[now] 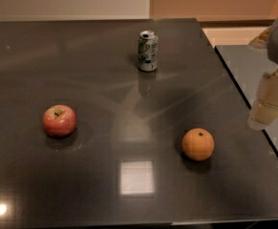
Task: Move 7up can near orange
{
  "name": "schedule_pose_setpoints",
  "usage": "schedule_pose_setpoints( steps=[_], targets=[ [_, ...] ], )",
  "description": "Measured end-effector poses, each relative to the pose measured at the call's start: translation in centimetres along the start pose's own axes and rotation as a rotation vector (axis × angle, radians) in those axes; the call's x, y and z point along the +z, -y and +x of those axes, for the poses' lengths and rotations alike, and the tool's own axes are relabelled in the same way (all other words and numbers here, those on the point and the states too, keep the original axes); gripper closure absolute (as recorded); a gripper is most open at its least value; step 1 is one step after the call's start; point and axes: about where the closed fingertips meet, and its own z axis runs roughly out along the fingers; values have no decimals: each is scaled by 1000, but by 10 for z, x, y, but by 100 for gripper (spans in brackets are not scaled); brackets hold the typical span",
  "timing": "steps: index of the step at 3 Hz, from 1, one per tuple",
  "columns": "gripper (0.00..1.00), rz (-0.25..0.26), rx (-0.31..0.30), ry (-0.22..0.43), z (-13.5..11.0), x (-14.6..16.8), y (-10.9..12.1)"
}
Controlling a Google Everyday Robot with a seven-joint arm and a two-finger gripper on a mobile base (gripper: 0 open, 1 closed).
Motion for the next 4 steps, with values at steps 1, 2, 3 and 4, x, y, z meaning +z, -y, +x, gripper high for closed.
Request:
schedule_pose_setpoints(
  steps=[1,2,3,4],
  targets=[
    [0,0,0,0,0,0,0],
    [0,0,0,1,0,0,0],
    [0,-45,9,66,-18,17,34],
    [0,-58,12,87,-24,22,45]
  ],
)
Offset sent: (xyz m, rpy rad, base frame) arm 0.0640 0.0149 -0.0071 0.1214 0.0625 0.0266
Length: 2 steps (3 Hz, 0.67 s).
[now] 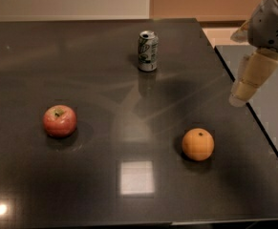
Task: Move 7up can near orange
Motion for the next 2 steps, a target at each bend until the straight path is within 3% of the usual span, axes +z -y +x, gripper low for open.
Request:
schedule_pose_setpoints(
  steps=[1,2],
  targets=[
    [0,-3,6,21,-8,6,12],
    [0,22,64,104,-41,51,62]
  ],
)
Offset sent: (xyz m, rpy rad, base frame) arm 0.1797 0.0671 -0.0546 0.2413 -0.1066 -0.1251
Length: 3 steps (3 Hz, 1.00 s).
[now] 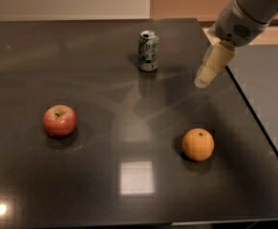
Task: Move 7up can near orange
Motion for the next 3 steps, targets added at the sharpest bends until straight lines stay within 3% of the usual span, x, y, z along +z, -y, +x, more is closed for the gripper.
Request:
schedule_pose_setpoints(
  steps=[1,3],
  targets=[
    [0,32,65,74,-22,44,41],
    [0,29,167,207,-60,92,86]
  ],
)
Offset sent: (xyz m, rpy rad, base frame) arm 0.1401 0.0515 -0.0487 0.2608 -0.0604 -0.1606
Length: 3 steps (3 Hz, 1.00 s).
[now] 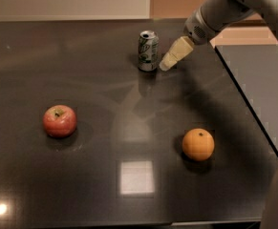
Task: Move 7up can near orange
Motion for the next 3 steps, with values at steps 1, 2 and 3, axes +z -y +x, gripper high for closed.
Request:
schedule_pose_setpoints(
  steps=[1,2,3],
  targets=[
    [0,-15,30,56,-18,19,7],
    [0,-26,43,96,-33,33,11],
    [0,-34,45,113,-44,47,13]
  ],
)
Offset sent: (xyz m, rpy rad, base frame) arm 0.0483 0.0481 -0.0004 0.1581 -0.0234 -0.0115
